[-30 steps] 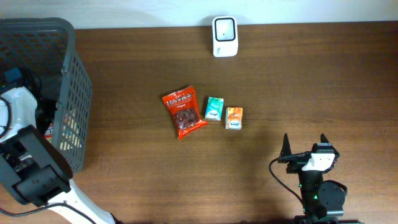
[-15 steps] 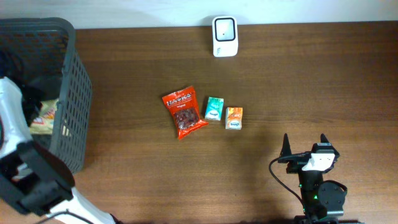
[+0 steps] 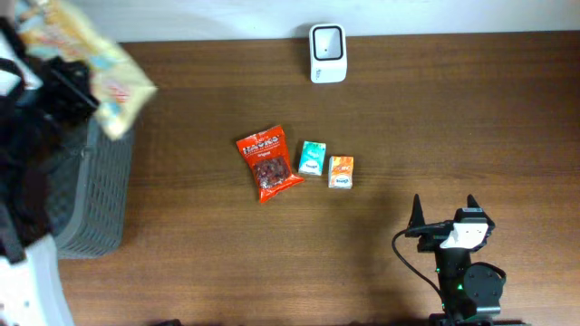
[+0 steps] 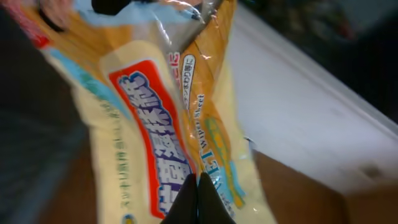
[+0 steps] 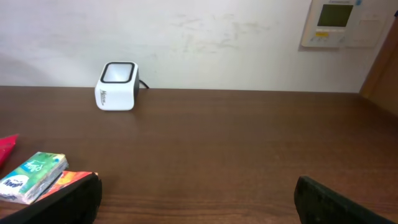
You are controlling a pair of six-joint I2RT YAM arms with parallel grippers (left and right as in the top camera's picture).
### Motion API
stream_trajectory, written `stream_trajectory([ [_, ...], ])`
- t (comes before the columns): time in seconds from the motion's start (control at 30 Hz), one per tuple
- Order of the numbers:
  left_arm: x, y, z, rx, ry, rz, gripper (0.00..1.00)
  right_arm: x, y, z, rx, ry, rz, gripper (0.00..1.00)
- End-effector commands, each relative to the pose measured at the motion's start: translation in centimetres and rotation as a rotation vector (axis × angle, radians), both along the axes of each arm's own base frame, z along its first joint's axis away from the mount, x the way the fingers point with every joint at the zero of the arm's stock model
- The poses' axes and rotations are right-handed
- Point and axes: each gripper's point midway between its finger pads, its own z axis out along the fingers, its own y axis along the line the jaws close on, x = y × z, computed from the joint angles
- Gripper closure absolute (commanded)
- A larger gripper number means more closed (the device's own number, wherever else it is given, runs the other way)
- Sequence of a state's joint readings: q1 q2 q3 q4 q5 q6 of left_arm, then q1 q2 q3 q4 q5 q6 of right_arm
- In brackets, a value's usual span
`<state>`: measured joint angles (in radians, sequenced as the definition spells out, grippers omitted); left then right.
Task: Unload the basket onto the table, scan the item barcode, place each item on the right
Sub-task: 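Drop the yellow wipes package onto the table near the other items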
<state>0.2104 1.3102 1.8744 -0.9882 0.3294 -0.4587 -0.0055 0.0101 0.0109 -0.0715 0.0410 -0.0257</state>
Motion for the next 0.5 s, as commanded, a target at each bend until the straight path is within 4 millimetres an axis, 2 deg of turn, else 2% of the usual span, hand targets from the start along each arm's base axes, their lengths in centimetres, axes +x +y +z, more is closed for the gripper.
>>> stream_trajectory([
  [0.0,0.5,-9.1,-0.9,0.01,0.019,-0.284,1.0,0.0,-0.1,-0.3,0.007,0.006,-0.008,0.02],
  [0.07,1.7,-13.1,-4.0,0.035,0.107,-0.366,1.0,0.0,-0.1,-0.3,0.007,0.006,-0.008,0.02],
  [0.13,2.9,-17.2,-9.0,0.053,0.236,-0.455,1.0,0.0,-0.1,-0.3,0.007,0.006,-0.008,0.02],
  [0.17,3.5,-19.3,-12.1,0.065,0.315,-0.499,1.0,0.0,-0.1,-0.3,0.007,0.006,-0.008,0.02],
  [0.3,4.6,-25.7,-22.8,0.118,0.569,-0.618,1.0,0.0,-0.1,-0.3,0.007,0.006,-0.008,0.02],
  [0.37,4.4,-27.4,-26.4,0.141,0.651,-0.648,1.0,0.0,-0.1,-0.3,0.007,0.006,-0.008,0.02],
  [0.47,3.6,-28.1,-27.7,0.173,0.684,-0.687,0.98,0.0,-0.1,-0.3,0.007,0.006,-0.008,0.01],
])
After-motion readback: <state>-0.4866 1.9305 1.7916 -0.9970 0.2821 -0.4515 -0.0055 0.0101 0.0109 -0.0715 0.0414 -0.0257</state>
